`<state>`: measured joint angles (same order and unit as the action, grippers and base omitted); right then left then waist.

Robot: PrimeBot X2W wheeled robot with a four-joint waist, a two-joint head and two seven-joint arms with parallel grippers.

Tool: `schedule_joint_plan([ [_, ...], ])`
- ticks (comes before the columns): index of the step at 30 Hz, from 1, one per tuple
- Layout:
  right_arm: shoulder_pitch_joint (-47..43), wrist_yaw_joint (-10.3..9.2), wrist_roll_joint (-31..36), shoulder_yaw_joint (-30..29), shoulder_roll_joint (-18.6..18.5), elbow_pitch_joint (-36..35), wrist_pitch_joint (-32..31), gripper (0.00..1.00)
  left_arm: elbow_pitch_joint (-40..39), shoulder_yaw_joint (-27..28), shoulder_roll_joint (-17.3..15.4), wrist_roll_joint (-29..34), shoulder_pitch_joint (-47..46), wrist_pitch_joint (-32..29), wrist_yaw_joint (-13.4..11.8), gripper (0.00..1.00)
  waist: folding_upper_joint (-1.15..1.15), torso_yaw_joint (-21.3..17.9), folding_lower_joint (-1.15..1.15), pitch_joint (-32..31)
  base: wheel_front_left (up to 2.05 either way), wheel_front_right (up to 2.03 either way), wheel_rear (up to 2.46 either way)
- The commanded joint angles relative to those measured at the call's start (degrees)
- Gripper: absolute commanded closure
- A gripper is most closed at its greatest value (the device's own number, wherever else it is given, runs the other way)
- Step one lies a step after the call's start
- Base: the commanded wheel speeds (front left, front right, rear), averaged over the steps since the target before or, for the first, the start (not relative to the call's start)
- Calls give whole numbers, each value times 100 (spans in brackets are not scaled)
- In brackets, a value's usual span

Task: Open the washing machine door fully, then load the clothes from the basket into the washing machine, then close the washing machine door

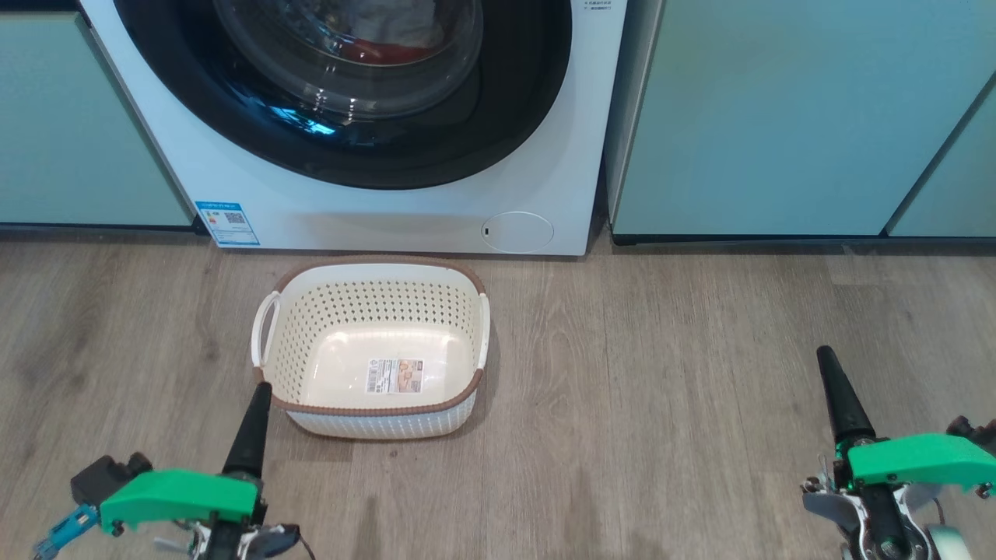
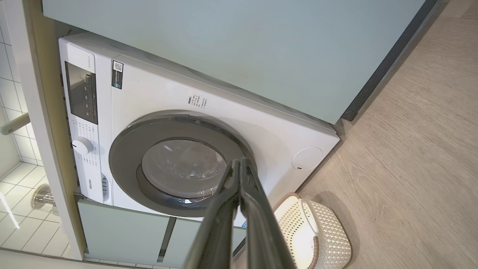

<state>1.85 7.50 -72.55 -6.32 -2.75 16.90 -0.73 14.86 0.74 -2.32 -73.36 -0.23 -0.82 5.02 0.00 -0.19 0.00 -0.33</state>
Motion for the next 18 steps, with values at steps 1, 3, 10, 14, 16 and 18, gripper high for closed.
schedule_joint_plan([
  [1, 332, 0, -156, 63, -13, -224, -65, 100, -156, 206, -67, -144, -364, -41, 74, 100, 0, 1, 0, 2, 0, 0, 0],
  [3, 339, -1, -275, 57, -13, -228, -99, 100, -151, 229, -67, -260, -379, -75, 86, 100, 0, 2, 0, 5, 0, 0, 0],
  [10, 362, -1, -691, 38, -13, -243, -216, 100, -133, 308, -70, -664, -432, -191, 126, 100, 0, 6, 0, 16, 0, 0, 0],
  [14, 376, -1, -929, 27, -13, -251, -284, 100, -124, 354, -71, -897, -463, -257, 148, 100, 0, 9, 0, 23, 0, 0, 0],
  [16, 382, -1, -1049, 22, -13, -255, -317, 100, -119, 377, -72, -1013, -478, -291, 160, 100, 0, 10, 0, 26, 0, 0, 0],
  [18, 389, -1, -1168, 17, -13, -260, -351, 100, -114, 400, -73, -1129, -493, -324, 171, 100, 0, 11, 0, 29, 0, 0, 0],
])
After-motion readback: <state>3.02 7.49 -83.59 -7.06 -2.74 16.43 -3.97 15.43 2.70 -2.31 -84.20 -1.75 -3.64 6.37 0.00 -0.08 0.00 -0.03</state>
